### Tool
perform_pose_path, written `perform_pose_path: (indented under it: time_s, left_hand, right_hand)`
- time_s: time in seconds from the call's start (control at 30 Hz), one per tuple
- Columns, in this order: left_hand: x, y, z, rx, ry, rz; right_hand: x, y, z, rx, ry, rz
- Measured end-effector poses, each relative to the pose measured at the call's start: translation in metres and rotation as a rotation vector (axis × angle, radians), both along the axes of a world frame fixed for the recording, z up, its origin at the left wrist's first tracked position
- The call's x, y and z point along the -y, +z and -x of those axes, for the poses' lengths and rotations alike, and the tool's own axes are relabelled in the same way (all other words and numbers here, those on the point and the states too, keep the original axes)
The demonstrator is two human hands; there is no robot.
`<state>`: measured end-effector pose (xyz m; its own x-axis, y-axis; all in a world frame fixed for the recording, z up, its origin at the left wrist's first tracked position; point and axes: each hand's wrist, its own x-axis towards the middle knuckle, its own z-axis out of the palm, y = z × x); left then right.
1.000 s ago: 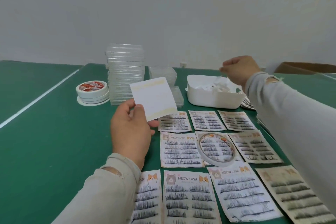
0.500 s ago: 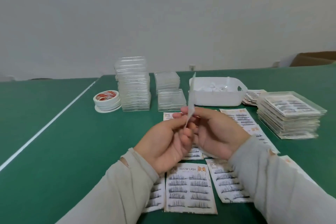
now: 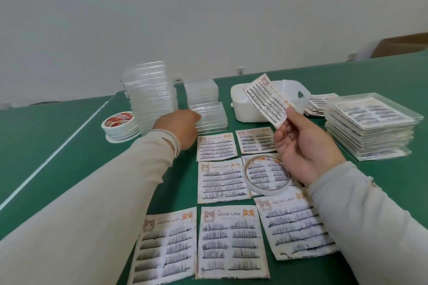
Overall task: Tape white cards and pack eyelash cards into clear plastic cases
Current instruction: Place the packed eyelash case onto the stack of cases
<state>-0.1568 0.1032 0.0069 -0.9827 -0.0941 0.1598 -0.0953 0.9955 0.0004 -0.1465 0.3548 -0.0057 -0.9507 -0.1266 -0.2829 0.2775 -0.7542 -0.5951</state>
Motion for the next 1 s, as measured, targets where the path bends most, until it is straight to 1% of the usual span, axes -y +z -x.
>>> perform_pose_path:
  time_s: [0.1, 0.2, 0.23, 0.3, 0.37, 0.4, 0.47, 0.57, 0.63, 0.67, 0.7, 0.73, 0.77, 0.8, 0.83, 0.87, 0.9, 0.93, 0.97, 1.0]
  left_hand:
    - [0.003, -0.002, -0.001, -0.051, 0.01, 0.042]
    - [0.005, -0.001, -0.008, -0.099, -0.046, 0.131]
    - [0.006, 0.002, -0.011, -0.149, -0.062, 0.139]
    - [0.007, 0.012, -0.018, -0.296, -0.066, 0.06]
    - [0.008, 0.023, -0.032, -0.449, -0.098, -0.097]
    - [0.007, 0.026, -0.042, -0.504, -0.132, -0.169]
    - [-0.001, 0.027, -0.07, -0.569, -0.231, -0.25]
    - [-0.019, 0.019, -0.112, -0.563, -0.334, -0.257]
    - [-0.026, 0.011, -0.132, -0.511, -0.416, -0.278]
    - [-0.028, 0.007, -0.139, -0.489, -0.457, -0.341]
    - [-0.03, 0.004, -0.145, -0.487, -0.467, -0.461]
    - [-0.032, 0.003, -0.149, -0.516, -0.436, -0.64]
    - [-0.035, 0.004, -0.151, -0.572, -0.359, -0.86]
    - [-0.037, 0.007, -0.15, -0.615, -0.24, -1.099]
    - [-0.041, 0.01, -0.146, -0.564, -0.134, -1.334]
    - [-0.045, 0.012, -0.14, -0.39, -0.094, -1.541]
    - [-0.05, 0.012, -0.134, -0.167, -0.127, -1.695]
    - [-0.056, 0.01, -0.13, 0.014, -0.193, -1.812]
    - [-0.063, 0.006, -0.128, 0.119, -0.266, -1.916]
    - [-0.067, 0.003, -0.125, 0.153, -0.327, -2.025]
  right_hand:
    - [0.003, 0.001, -0.001, 0.001, 0.01, -0.018]
    - [0.005, 0.003, -0.004, 0.001, 0.031, -0.004]
    - [0.005, 0.004, -0.005, -0.002, 0.042, 0.009]
    - [0.006, 0.007, -0.007, -0.01, 0.079, 0.047]
    - [0.006, 0.01, -0.012, -0.037, 0.156, 0.081]
    - [0.005, 0.012, -0.015, -0.061, 0.216, 0.081]
    - [0.005, 0.015, -0.023, -0.113, 0.349, 0.013]
    - [0.011, 0.016, -0.035, -0.136, 0.523, -0.108]
    - [0.016, 0.018, -0.044, -0.15, 0.607, -0.099]
    - [0.017, 0.018, -0.048, -0.159, 0.632, -0.084]
    - [0.018, 0.017, -0.051, -0.168, 0.643, -0.074]
    - [0.018, 0.017, -0.054, -0.177, 0.651, -0.064]
    - [0.018, 0.016, -0.056, -0.183, 0.658, -0.054]
    - [0.017, 0.015, -0.059, -0.187, 0.661, -0.04]
    - [0.017, 0.015, -0.061, -0.19, 0.661, -0.025]
    - [0.017, 0.015, -0.064, -0.206, 0.674, -0.009]
    - [0.017, 0.015, -0.068, -0.234, 0.709, 0.009]
    - [0.018, 0.016, -0.072, -0.26, 0.751, 0.021]
    - [0.02, 0.015, -0.076, -0.274, 0.779, 0.026]
    - [0.022, 0.013, -0.078, -0.274, 0.784, 0.023]
